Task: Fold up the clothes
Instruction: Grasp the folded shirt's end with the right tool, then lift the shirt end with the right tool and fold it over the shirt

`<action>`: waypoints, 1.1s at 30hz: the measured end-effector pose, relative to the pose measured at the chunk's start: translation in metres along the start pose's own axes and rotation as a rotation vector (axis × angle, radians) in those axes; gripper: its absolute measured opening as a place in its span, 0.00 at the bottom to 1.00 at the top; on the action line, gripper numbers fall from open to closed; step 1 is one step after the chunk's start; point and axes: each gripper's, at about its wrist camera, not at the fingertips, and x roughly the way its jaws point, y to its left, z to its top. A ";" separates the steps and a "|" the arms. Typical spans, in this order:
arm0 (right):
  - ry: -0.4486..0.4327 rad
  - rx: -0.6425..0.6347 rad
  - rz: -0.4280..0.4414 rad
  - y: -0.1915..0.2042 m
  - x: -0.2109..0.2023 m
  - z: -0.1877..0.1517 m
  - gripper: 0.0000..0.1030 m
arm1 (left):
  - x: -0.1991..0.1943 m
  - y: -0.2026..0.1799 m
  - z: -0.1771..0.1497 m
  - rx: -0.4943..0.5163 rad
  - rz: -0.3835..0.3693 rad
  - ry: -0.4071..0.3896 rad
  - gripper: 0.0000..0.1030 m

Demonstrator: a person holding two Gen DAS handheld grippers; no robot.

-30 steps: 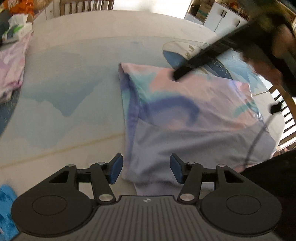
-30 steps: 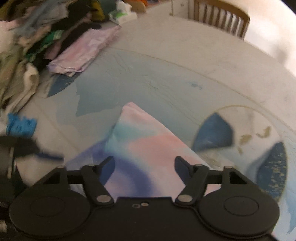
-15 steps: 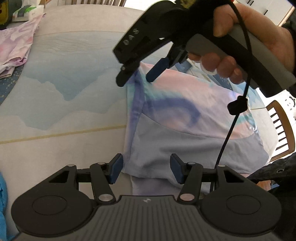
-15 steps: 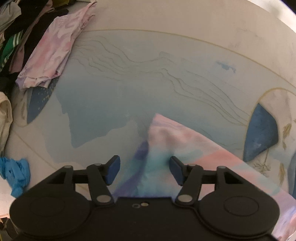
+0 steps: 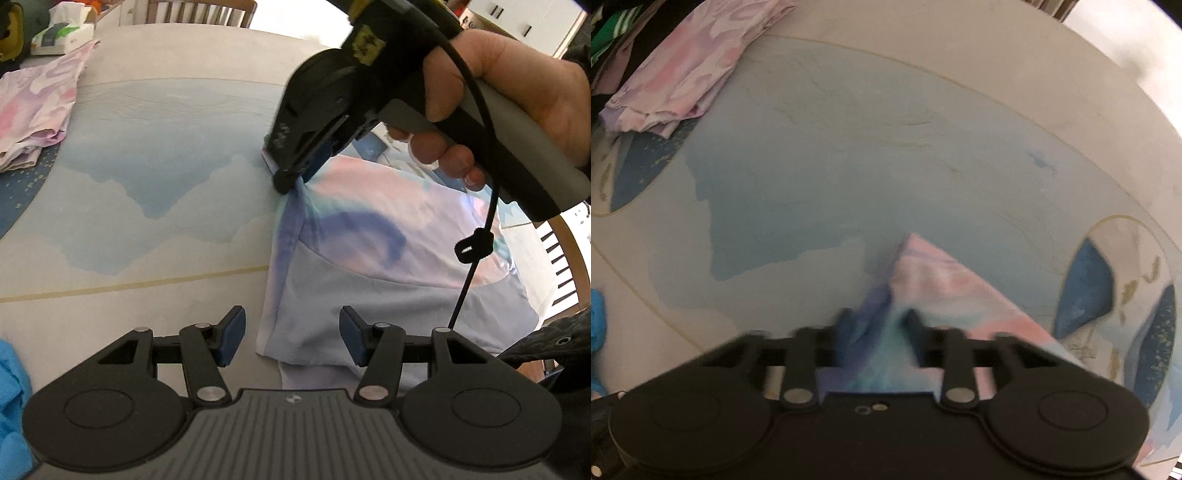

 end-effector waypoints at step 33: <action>-0.317 0.368 0.460 -0.255 -0.094 -0.140 1.00 | 0.038 -0.188 0.023 0.321 -0.204 0.023 0.05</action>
